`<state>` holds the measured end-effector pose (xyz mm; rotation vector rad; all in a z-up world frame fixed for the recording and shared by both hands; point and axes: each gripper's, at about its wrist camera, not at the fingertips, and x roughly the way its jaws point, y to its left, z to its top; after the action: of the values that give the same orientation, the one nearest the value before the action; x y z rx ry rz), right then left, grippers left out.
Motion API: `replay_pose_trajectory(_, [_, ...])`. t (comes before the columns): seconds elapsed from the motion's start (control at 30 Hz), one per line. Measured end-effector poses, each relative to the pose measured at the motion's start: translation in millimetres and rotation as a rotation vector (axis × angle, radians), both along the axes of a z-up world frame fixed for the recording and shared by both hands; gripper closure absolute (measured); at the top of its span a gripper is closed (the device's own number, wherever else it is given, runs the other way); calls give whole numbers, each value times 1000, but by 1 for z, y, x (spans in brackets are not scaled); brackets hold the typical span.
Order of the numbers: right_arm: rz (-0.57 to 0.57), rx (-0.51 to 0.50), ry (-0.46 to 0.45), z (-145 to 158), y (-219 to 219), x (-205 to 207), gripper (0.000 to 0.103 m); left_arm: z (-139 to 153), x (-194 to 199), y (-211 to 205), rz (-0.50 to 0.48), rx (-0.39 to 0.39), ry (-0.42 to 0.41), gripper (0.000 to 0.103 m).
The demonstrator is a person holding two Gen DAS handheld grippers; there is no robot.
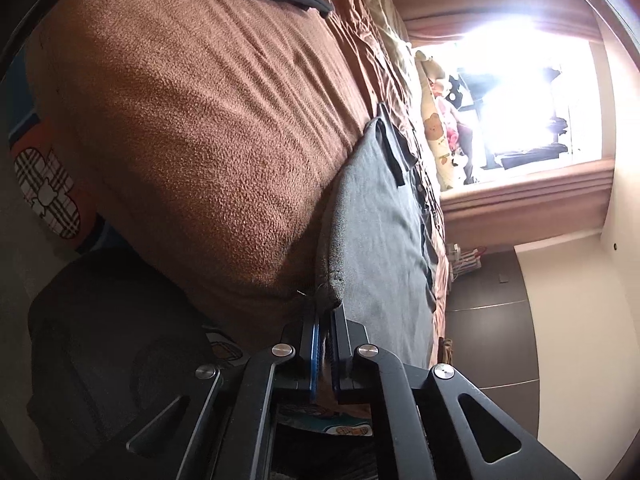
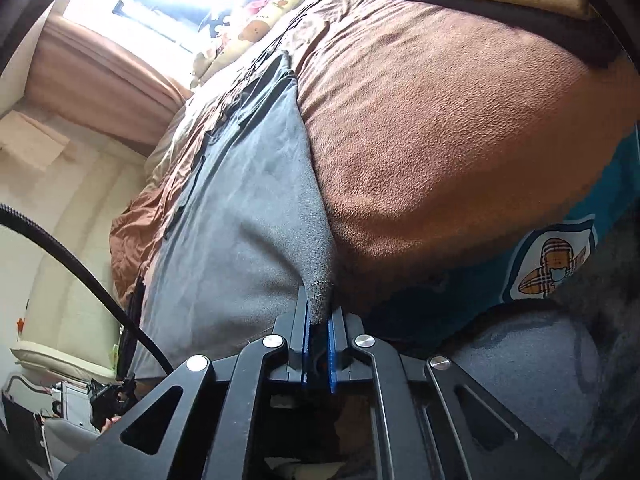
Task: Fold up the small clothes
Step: 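Grasp the grey T-shirt's hem edge with both grippers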
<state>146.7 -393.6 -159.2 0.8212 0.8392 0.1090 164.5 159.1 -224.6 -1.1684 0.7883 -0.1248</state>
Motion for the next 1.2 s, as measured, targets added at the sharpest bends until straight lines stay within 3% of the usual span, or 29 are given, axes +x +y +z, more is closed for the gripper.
replay_pose_trajectory(0.23, [17, 54, 33, -18, -1, -2, 97, -5, 15, -5, -11, 17, 40, 98])
replay_pose_trajectory(0.27, [17, 63, 37, -20, -1, -1, 88, -5, 16, -7, -17, 21, 42, 96])
replay_pose_trajectory(0.3, [2, 68, 51, -21, -3, -1, 79, -5, 17, -8, -21, 11, 37, 85])
replay_pose_trajectory(0.33, [-10, 78, 49, -23, -6, -2, 51, -5, 18, -9, -24, -2, 34, 66])
replay_pose_trajectory(0.37, [-27, 91, 42, -23, -10, -3, 31, -5, 20, -10, -25, -15, 29, 58])
replay_pose_trajectory(0.4, [-50, 102, 32, -23, -13, -5, 31, -4, 20, -10, -21, -17, 22, 51])
replay_pose_trajectory(0.67, [-29, 117, 39, -36, -9, 10, 31, -5, 28, -17, -18, -19, 24, 51])
replay_pose_trajectory(0.73, [-22, 112, 45, -40, -6, 18, 31, -4, 29, -18, -17, -21, 18, 59])
replay_pose_trajectory(0.8, [-8, 127, 49, -44, -3, 23, 41, -3, 31, -19, -20, -32, 14, 65])
replay_pose_trajectory(0.83, [2, 139, 49, -45, -3, 24, 52, -3, 31, -19, -24, -36, 9, 68])
replay_pose_trajectory(0.97, [26, 165, 3, -36, -7, 17, 60, 4, 36, -20, -38, -28, -15, 69])
replay_pose_trajectory(1.1, [29, 207, -78, -18, -17, 7, 61, -1, 42, -14, -34, -15, 10, 69])
replay_pose_trajectory(1.2, [20, 193, -75, -17, -21, 6, 61, -6, 47, -11, -25, -27, 13, 69])
